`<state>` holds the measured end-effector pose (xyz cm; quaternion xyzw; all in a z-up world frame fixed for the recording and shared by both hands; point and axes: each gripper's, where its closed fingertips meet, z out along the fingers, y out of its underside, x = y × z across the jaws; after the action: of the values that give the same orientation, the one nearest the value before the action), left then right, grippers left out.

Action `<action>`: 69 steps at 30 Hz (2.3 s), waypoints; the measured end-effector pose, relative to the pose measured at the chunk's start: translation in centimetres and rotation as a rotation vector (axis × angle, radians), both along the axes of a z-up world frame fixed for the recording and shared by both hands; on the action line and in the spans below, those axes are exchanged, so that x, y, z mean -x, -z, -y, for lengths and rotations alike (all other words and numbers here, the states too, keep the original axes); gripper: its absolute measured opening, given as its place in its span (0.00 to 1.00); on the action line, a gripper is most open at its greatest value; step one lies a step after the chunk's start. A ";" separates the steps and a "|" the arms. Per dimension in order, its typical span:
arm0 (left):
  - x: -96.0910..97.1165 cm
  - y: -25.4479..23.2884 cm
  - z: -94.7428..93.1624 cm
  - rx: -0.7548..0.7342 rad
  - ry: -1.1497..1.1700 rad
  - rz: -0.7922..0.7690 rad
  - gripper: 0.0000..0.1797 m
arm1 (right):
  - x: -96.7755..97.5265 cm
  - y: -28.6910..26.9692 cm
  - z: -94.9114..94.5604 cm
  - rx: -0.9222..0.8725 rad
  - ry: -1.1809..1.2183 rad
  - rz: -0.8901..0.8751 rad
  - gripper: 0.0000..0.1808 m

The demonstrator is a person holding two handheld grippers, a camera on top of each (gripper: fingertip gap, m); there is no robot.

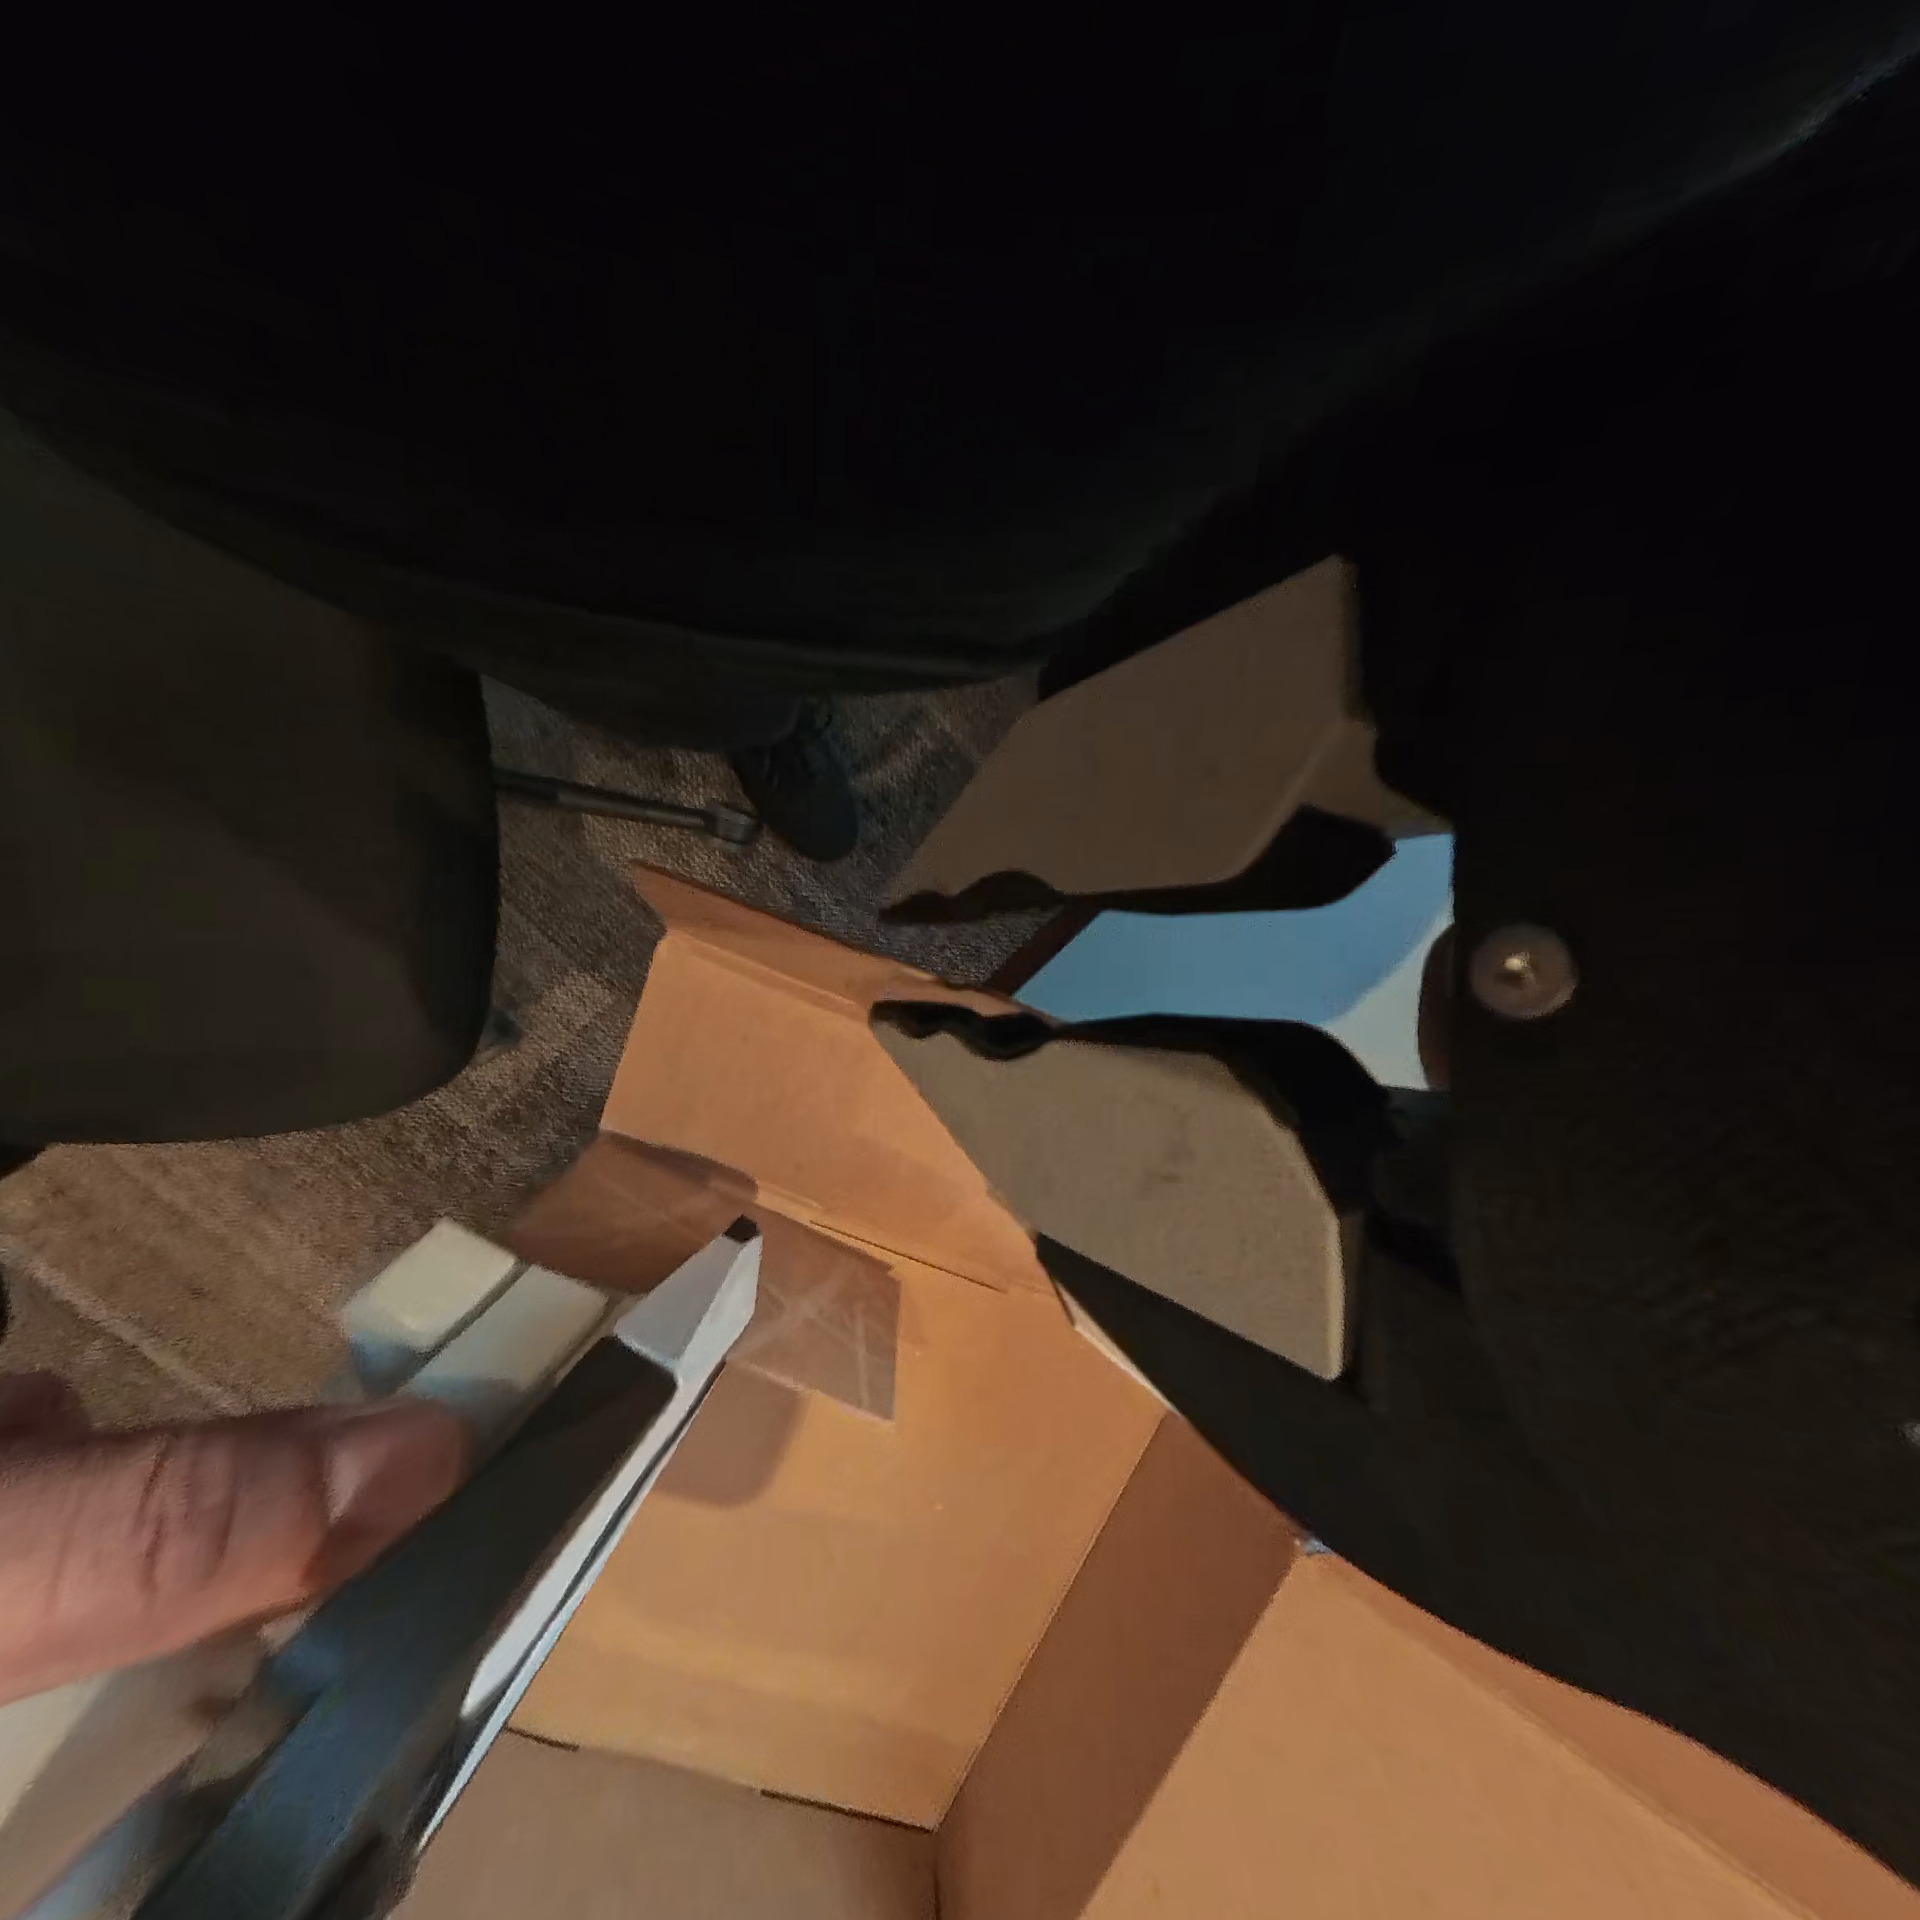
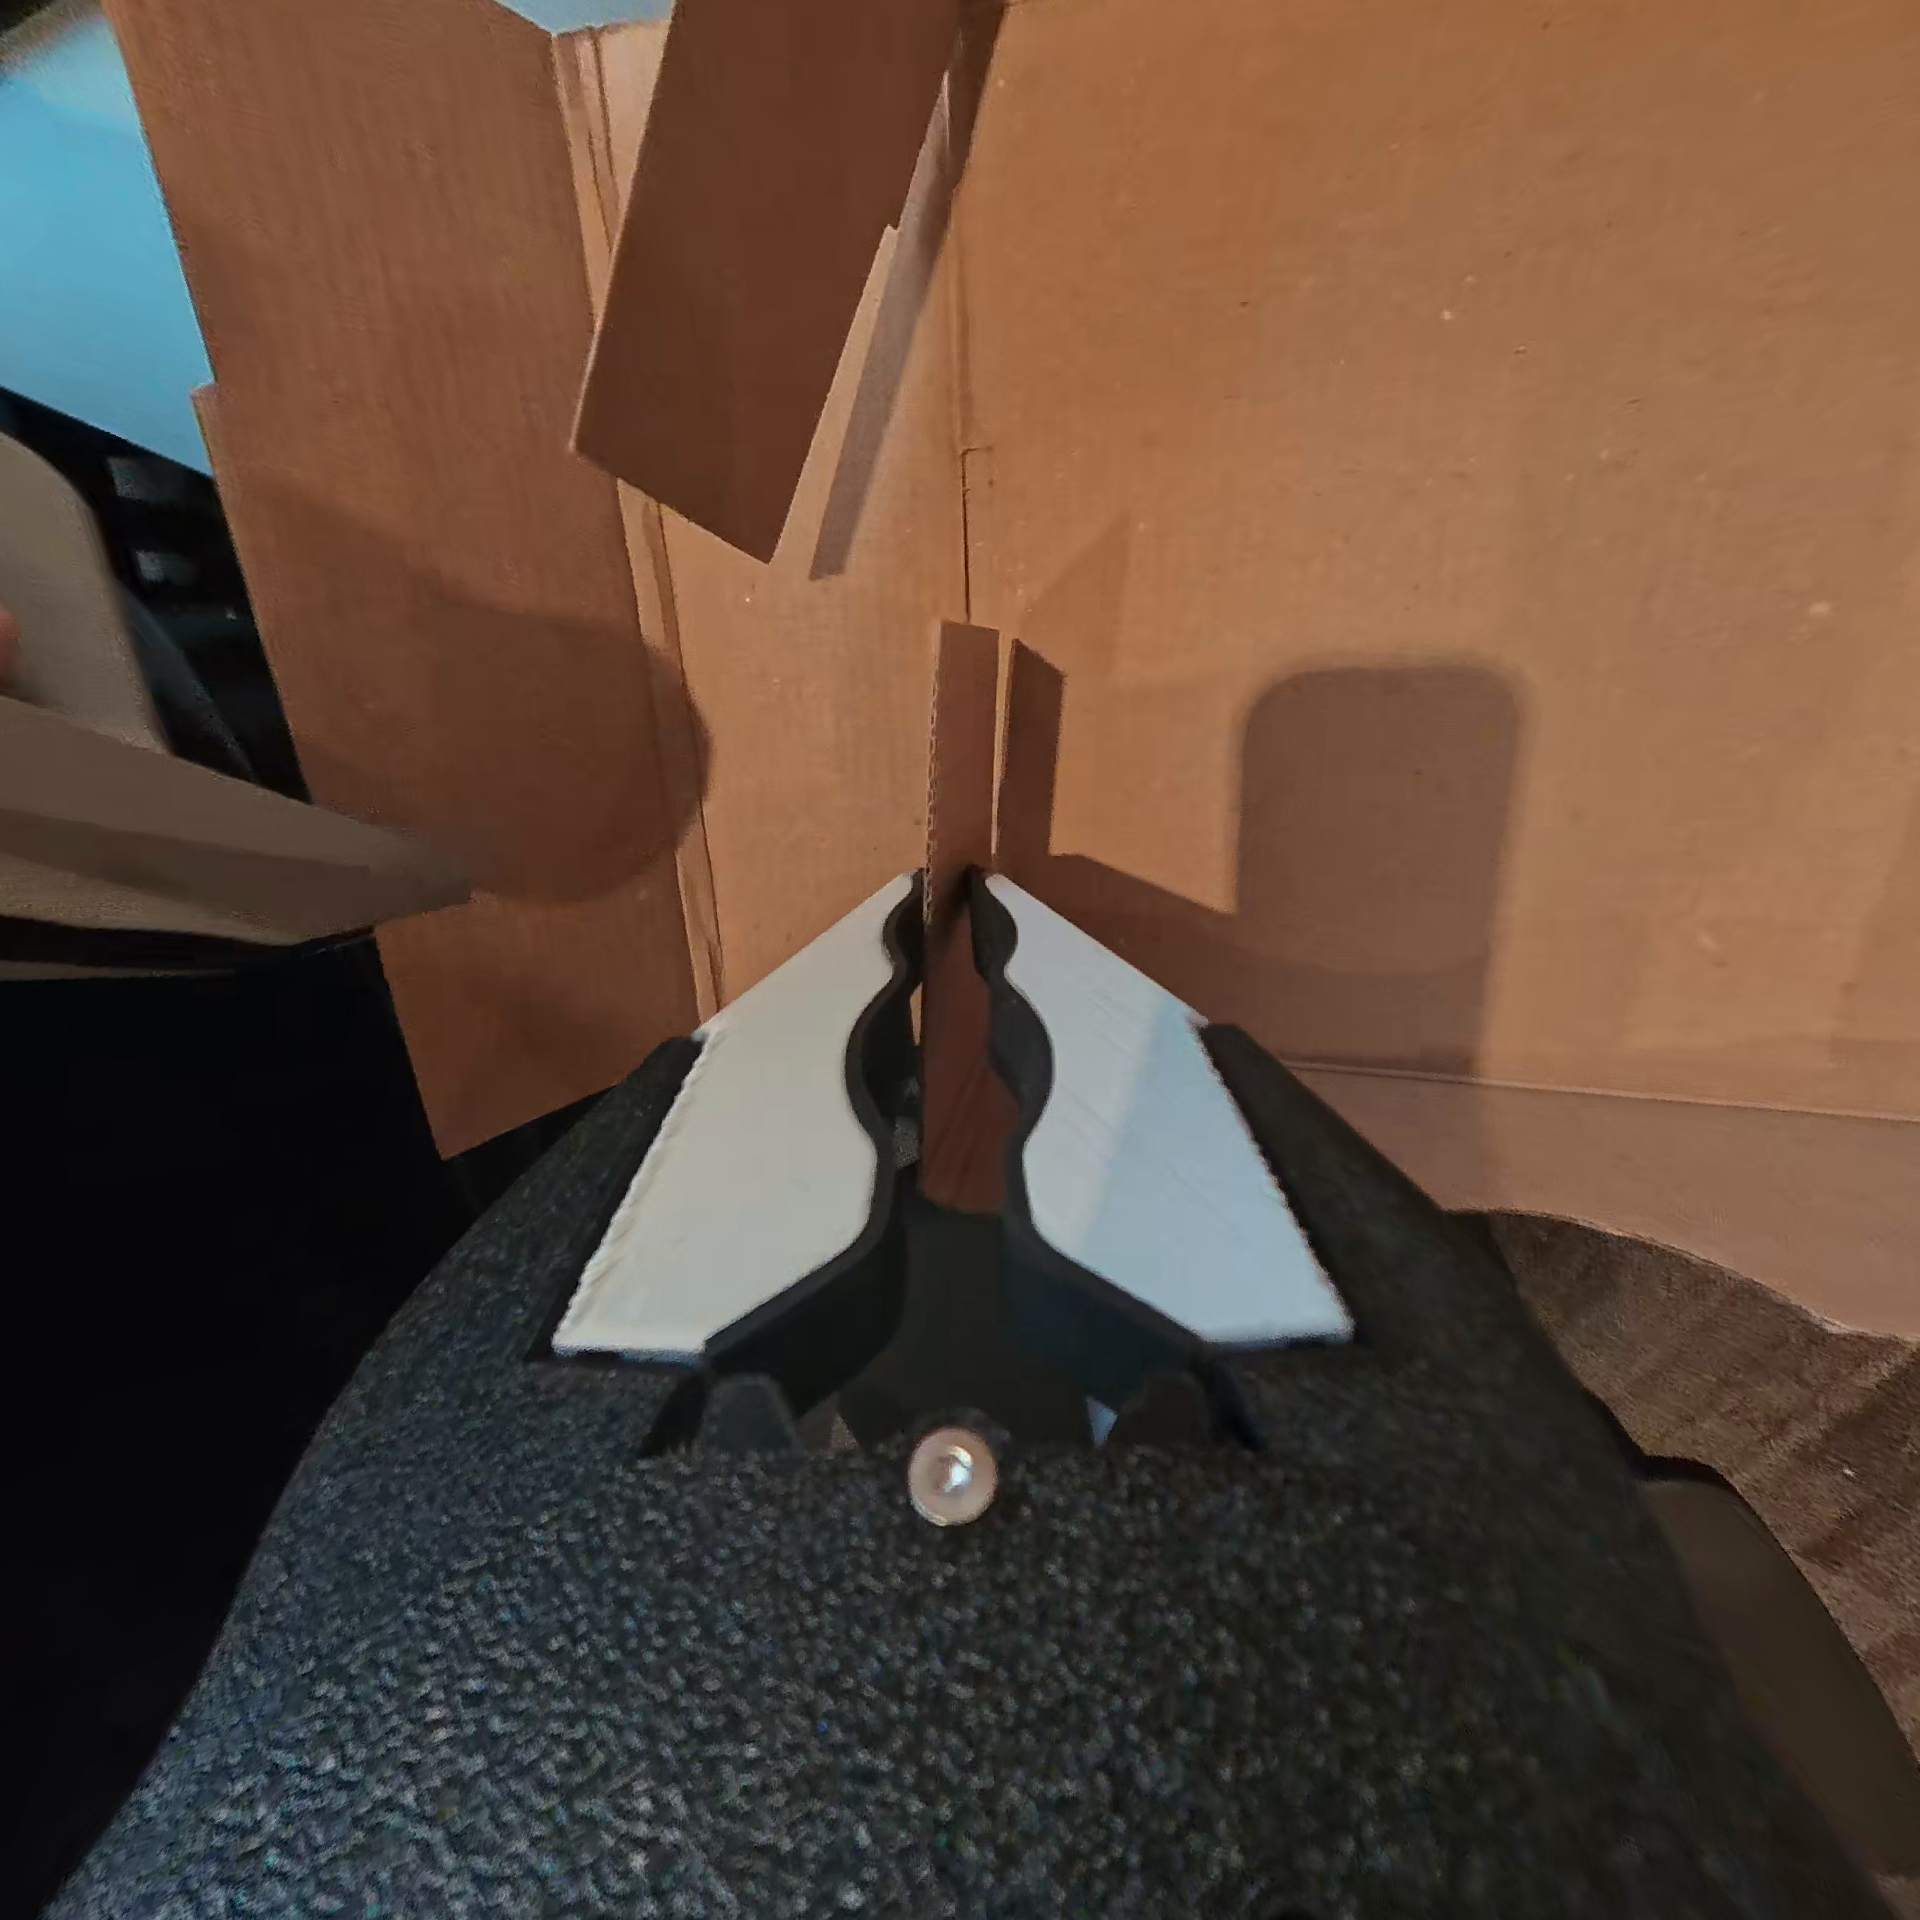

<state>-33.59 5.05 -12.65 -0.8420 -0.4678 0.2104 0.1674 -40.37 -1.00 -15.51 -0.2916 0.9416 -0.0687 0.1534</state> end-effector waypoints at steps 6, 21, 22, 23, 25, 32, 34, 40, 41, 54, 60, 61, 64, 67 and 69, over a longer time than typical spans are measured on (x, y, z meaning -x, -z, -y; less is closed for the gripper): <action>-0.2 -5.7 3.6 0.009 0.057 -0.100 0.13 | -0.5 -0.8 0.1 0.019 0.012 0.096 0.06; -0.4 1.0 13.9 0.179 0.198 0.266 0.04 | -0.6 -1.1 -0.1 0.068 0.012 0.146 0.03; -0.2 1.5 13.7 0.170 0.191 0.269 0.02 | -0.6 -1.1 -0.1 0.070 0.018 0.155 0.03; 0.2 1.7 13.5 0.159 0.174 0.264 0.02 | -0.6 -1.0 0.1 0.074 0.027 0.156 0.03; 0.9 1.9 13.3 0.102 0.103 0.272 0.01 | -0.1 -0.9 0.3 0.096 0.026 0.123 0.02; 1.7 1.9 13.9 0.027 -0.038 0.267 0.01 | 0.4 -0.7 0.7 0.125 0.034 0.075 0.02; 1.9 2.0 13.9 0.048 -0.048 0.268 0.01 | 0.3 -0.7 0.7 0.132 0.021 0.070 0.02; 2.2 2.0 14.0 0.026 -0.085 0.263 0.01 | 0.6 -0.7 1.0 0.147 0.039 0.070 0.02; 2.3 2.1 14.0 0.005 -0.092 0.257 0.02 | 0.6 -0.8 1.1 0.146 0.053 0.084 0.02; 2.9 2.2 13.7 -0.032 -0.114 0.233 0.02 | 0.2 -0.5 1.6 0.137 0.119 0.112 0.08; 3.2 2.2 13.5 -0.005 -0.103 0.208 0.02 | 0.2 0.4 2.1 0.165 0.153 0.061 0.02; 3.3 2.1 13.4 -0.001 -0.100 0.210 0.02 | -0.1 0.2 2.1 0.172 0.150 0.078 0.02; 3.4 2.1 13.5 -0.003 -0.099 0.218 0.02 | -0.1 0.1 2.3 0.203 0.141 0.098 0.02; 3.8 2.0 13.0 -0.048 -0.110 0.201 0.02 | -0.4 0.2 3.0 0.209 0.206 0.165 0.04; 3.8 2.0 12.7 -0.034 -0.083 0.187 0.01 | -0.5 0.5 3.2 0.201 0.226 0.182 0.03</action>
<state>-37.42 -7.66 -14.68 -0.8349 -0.5193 0.1298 0.1283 -39.92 -4.17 -16.00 -0.1903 0.9390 -0.2057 0.1994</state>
